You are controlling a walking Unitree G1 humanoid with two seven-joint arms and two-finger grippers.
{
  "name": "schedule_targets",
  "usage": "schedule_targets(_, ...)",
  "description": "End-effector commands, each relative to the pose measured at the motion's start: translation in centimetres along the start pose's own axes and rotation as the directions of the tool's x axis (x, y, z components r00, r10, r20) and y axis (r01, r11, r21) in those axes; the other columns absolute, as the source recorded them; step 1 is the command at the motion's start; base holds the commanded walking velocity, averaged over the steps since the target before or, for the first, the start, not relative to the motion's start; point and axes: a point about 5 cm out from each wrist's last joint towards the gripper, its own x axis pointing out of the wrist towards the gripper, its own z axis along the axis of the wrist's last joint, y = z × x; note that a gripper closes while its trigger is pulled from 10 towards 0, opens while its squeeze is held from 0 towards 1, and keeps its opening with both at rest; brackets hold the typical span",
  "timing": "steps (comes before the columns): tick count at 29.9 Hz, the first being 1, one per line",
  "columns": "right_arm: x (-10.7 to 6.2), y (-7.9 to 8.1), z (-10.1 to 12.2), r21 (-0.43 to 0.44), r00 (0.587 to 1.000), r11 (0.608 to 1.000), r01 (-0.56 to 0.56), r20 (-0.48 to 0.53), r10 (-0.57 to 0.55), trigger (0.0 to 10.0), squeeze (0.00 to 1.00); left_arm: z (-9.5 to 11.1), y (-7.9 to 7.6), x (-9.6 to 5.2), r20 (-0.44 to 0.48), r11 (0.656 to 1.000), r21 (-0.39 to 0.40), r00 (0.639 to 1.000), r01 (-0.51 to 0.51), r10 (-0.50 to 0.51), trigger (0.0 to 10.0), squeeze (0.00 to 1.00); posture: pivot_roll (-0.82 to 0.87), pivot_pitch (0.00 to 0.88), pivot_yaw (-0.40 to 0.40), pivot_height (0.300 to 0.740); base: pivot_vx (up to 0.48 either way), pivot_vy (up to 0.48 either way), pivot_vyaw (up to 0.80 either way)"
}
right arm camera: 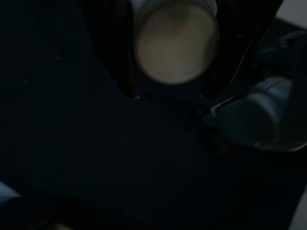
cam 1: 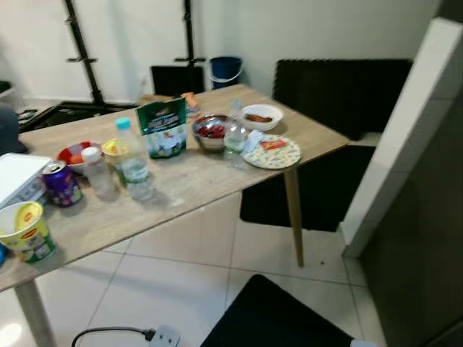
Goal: Restocking fridge
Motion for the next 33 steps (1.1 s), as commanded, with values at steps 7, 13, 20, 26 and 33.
schedule_targets(7,-0.03,0.55,-0.63,-0.012,1.000,1.000,-0.013,-0.021,0.013,10.0,0.00,-0.73,0.01,-0.08,-0.023,1.000,0.019,1.000,-0.010,0.010,10.0,0.00,-0.15,0.000,0.033,0.740,0.000,0.000,-0.77)
schedule_targets(13,-0.03,0.63,-0.74,-0.019,1.000,1.000,-0.015,-0.026,0.015,10.0,0.00,-0.70,0.11,-0.09,-0.022,1.000,0.026,1.000,-0.014,0.015,10.0,0.00,-0.15,0.000,0.033,0.740,0.000,0.000,-0.78)
schedule_targets(20,-0.02,0.75,-0.72,-0.028,1.000,0.999,-0.018,-0.026,0.017,10.0,0.00,-0.87,0.22,-0.14,-0.027,0.999,0.038,0.999,-0.016,0.017,10.0,0.00,-0.14,0.000,0.034,0.740,0.000,0.000,-0.78)
schedule_targets(26,0.01,0.77,-0.53,-0.035,1.000,0.999,-0.020,-0.024,0.019,10.0,0.00,-0.72,0.33,-0.14,-0.024,0.999,0.044,1.000,-0.017,0.018,10.0,0.00,-0.14,0.000,0.032,0.740,0.000,0.000,-0.78)
schedule_targets(33,0.04,0.78,-0.32,-0.033,1.000,0.999,-0.020,-0.019,0.019,10.0,0.00,-0.53,0.29,-0.10,-0.020,0.999,0.044,1.000,-0.014,0.015,10.0,0.00,-0.15,0.000,0.033,0.740,0.000,0.000,-0.78)
